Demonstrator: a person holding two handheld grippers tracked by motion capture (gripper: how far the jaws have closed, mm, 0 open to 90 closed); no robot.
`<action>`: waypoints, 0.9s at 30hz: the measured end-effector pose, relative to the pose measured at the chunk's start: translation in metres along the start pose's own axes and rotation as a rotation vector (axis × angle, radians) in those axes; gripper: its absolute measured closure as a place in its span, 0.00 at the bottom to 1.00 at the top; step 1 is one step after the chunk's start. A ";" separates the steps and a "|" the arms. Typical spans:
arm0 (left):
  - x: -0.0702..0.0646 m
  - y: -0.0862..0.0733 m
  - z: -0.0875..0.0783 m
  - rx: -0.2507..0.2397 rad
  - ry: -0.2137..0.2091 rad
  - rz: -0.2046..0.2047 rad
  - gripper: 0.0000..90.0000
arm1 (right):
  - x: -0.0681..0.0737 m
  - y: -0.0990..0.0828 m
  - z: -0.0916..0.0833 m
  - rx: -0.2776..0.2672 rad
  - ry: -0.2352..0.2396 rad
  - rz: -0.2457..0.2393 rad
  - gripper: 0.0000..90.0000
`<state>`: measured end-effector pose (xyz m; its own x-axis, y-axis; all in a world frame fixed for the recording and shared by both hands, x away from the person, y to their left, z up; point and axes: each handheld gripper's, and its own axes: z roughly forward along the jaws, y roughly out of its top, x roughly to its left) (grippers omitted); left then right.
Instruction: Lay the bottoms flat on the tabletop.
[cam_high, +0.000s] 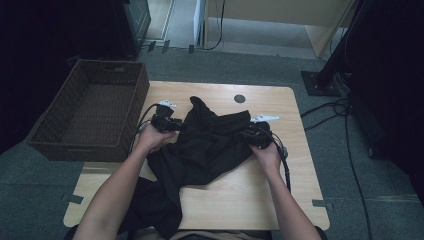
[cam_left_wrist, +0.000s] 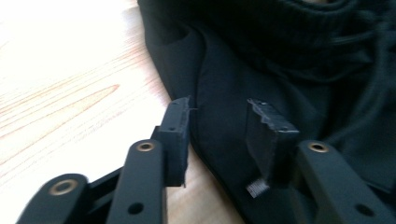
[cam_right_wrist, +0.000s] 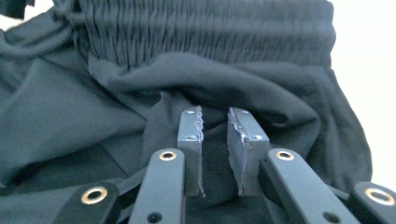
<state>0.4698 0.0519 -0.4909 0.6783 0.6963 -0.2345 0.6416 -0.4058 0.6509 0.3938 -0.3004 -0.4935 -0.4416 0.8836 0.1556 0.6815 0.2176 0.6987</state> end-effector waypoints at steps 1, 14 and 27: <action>0.000 0.000 0.003 0.008 0.001 0.000 0.60 | 0.000 -0.001 0.002 0.006 0.002 -0.003 0.86; -0.006 -0.006 0.016 0.018 0.041 0.040 0.90 | 0.001 -0.010 0.013 0.022 -0.002 -0.010 1.00; 0.004 -0.023 -0.016 -0.033 0.089 0.002 1.00 | -0.014 -0.013 0.010 -0.006 -0.089 -0.017 1.00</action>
<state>0.4525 0.0731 -0.4953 0.6443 0.7460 -0.1685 0.6267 -0.3887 0.6754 0.3973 -0.3116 -0.5116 -0.3993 0.9133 0.0806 0.6709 0.2311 0.7047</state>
